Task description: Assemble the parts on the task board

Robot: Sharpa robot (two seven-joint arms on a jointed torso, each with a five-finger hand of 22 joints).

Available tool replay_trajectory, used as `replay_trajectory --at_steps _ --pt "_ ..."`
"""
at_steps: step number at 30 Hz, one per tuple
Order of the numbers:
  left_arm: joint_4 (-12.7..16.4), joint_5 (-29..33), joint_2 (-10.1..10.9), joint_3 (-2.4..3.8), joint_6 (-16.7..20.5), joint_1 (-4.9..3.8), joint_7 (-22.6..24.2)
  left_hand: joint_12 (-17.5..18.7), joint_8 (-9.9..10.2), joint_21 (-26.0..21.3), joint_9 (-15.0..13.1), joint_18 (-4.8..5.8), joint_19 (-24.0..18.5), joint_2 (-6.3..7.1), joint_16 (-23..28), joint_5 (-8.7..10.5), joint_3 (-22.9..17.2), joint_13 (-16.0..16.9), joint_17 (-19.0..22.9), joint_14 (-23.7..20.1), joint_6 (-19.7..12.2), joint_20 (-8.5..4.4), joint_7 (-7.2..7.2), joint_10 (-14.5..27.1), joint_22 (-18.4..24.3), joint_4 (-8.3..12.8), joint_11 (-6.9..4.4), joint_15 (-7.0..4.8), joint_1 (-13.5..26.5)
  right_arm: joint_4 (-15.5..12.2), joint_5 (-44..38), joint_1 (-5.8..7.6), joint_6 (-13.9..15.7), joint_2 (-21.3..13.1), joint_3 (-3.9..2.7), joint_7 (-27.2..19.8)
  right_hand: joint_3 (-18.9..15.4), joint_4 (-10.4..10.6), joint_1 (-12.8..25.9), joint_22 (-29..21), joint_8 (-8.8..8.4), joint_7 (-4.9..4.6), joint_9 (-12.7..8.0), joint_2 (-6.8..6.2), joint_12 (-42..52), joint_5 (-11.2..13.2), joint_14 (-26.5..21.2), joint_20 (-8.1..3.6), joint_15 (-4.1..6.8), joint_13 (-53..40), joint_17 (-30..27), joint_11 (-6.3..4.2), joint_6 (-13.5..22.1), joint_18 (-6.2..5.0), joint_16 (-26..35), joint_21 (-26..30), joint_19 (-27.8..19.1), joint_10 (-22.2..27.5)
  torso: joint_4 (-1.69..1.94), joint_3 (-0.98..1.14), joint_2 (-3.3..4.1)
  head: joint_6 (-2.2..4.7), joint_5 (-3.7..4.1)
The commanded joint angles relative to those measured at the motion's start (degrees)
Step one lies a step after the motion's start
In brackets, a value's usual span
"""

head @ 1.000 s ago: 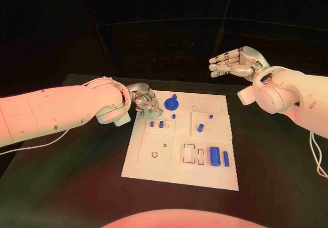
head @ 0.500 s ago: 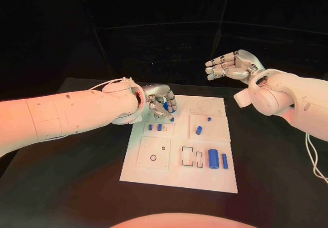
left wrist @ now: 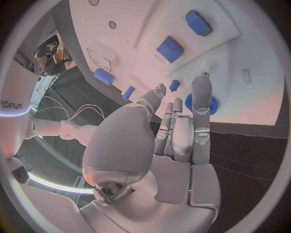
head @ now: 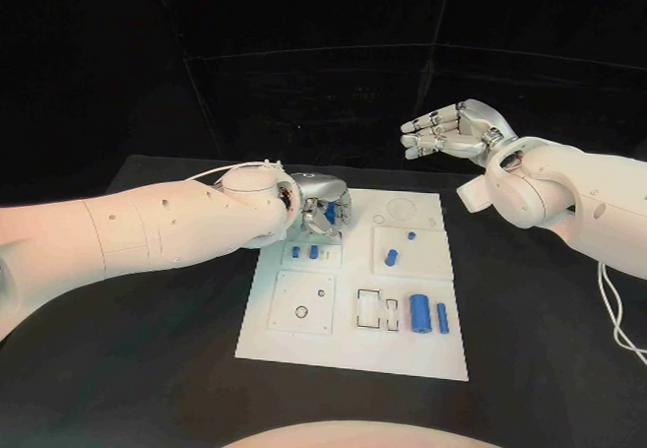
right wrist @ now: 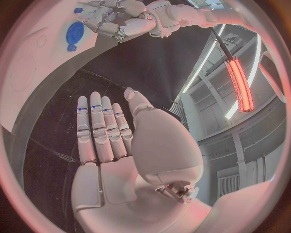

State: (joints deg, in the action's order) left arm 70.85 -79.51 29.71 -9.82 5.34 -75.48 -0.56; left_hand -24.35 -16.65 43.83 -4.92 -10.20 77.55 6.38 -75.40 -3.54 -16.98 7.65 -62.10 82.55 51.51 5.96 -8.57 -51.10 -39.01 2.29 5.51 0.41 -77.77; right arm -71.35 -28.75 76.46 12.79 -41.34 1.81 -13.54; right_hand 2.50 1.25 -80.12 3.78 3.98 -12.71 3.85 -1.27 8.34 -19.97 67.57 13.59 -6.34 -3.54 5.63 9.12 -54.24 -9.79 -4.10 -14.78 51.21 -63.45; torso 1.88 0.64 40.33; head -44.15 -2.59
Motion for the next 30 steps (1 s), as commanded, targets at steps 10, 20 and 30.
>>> replay_trajectory --at_steps 10,20,30 --pt "-1.79 -4.04 -1.73 0.06 -2.46 0.51 -0.45 0.28 1.02 5.88 0.76 1.63 2.47 -0.58 -0.32 0.29 0.37 -1.6 1.29 0.98 2.9 -0.44 0.62 -3.23 -6.2 -0.06 -0.68 -0.56 -0.47 0.0 -0.31 0.13 -0.15 0.2 -0.04 -0.51 0.26 0.23 0.46 0.0 0.08 -0.04 0.03 0.06 -0.17 -0.25 -0.05 0.1 -0.25 0.0 -0.09 -0.14 0.29 -0.79 0.32 0.3 0.3 0.32 0.06 -0.01 0.01 -0.22 0.06" --pt "-2.85 -5.06 -2.47 0.07 -2.78 0.81 -0.87 1.18 1.36 7.14 0.95 1.86 2.65 -1.55 -0.39 0.26 -0.91 -2.85 2.1 1.07 4.75 -0.68 0.86 -4.63 -7.66 0.22 -0.88 -0.76 -1.13 -0.03 -0.31 0.13 -0.17 0.25 -0.04 -0.5 0.26 0.23 0.46 0.0 0.08 -0.04 0.03 0.06 -0.17 -0.25 -0.05 0.1 -0.25 0.0 -0.09 -0.14 0.29 -0.79 0.32 0.3 0.3 0.32 0.06 -0.01 -0.05 -0.38 0.11" --pt "-3.89 -5.16 -3.32 0.06 -3.61 1.14 -1.03 1.97 1.73 7.94 1.04 2.02 2.61 -2.15 -0.5 0.25 -2.13 -3.64 2.5 1.04 5.44 -0.68 0.83 -5.04 -8.66 0.41 -0.83 -0.71 -1.39 -0.01 -0.31 0.13 -0.3 0.43 -0.04 -0.49 0.31 0.2 0.46 0.0 0.07 -0.04 0.03 0.07 -0.16 -0.27 -0.04 0.1 -0.25 0.0 -0.11 -0.14 0.3 -0.79 0.31 0.34 0.32 0.32 0.04 0.0 -0.01 -0.54 0.17"
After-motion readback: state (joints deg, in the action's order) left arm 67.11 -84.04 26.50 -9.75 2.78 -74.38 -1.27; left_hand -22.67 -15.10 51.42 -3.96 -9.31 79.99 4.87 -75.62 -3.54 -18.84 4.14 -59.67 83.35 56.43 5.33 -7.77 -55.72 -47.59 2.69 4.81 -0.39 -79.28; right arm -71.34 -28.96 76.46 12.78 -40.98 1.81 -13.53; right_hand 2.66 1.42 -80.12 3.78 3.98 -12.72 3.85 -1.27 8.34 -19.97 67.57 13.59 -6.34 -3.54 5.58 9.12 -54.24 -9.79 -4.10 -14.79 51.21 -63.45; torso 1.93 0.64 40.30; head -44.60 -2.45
